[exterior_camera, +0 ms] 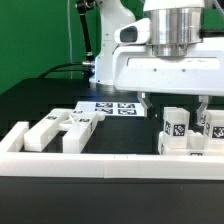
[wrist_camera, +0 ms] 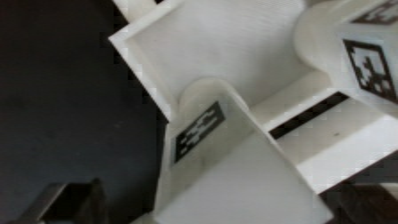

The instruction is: Assemble chair

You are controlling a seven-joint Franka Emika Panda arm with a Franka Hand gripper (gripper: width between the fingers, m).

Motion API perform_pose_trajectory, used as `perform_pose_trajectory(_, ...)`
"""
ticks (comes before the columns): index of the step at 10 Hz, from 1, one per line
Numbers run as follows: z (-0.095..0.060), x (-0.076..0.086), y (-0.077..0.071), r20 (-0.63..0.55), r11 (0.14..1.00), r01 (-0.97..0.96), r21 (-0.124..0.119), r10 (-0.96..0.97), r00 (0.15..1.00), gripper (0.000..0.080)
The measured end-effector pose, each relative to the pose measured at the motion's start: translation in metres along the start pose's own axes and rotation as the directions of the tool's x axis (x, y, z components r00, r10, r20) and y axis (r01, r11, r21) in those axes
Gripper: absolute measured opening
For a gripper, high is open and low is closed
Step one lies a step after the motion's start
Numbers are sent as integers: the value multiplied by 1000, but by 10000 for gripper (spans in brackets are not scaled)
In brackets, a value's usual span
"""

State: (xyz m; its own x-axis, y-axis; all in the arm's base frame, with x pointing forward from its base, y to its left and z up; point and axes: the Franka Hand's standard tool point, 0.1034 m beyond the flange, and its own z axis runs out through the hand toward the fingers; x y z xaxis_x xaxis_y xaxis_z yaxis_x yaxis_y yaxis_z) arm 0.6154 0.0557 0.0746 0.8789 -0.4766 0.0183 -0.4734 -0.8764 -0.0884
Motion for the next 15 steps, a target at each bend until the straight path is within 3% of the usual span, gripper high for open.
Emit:
perform_pose_trajectory(6, 0, -1, -1, 1, 925, 380, -18, -380, 925, 649)
perform_pose_trajectory(7, 0, 0, 0, 2, 910, 415, -18, -415, 910, 526)
perform_pose_trajectory(8, 0, 0, 1, 2, 902, 430, -18, -430, 903, 526)
perform_pose_trajectory(9, 0, 0, 1, 2, 903, 430, -18, -430, 903, 375)
perform_pose_trajectory(10, 0, 0, 1, 2, 904, 426, -18, -426, 905, 289)
perform_pose_trajectory(13, 0, 0, 1, 1, 931, 366, -17, -366, 931, 289)
perform_pose_trajectory(15, 0, 0, 0, -2, 981, 195, -15, -196, 981, 289)
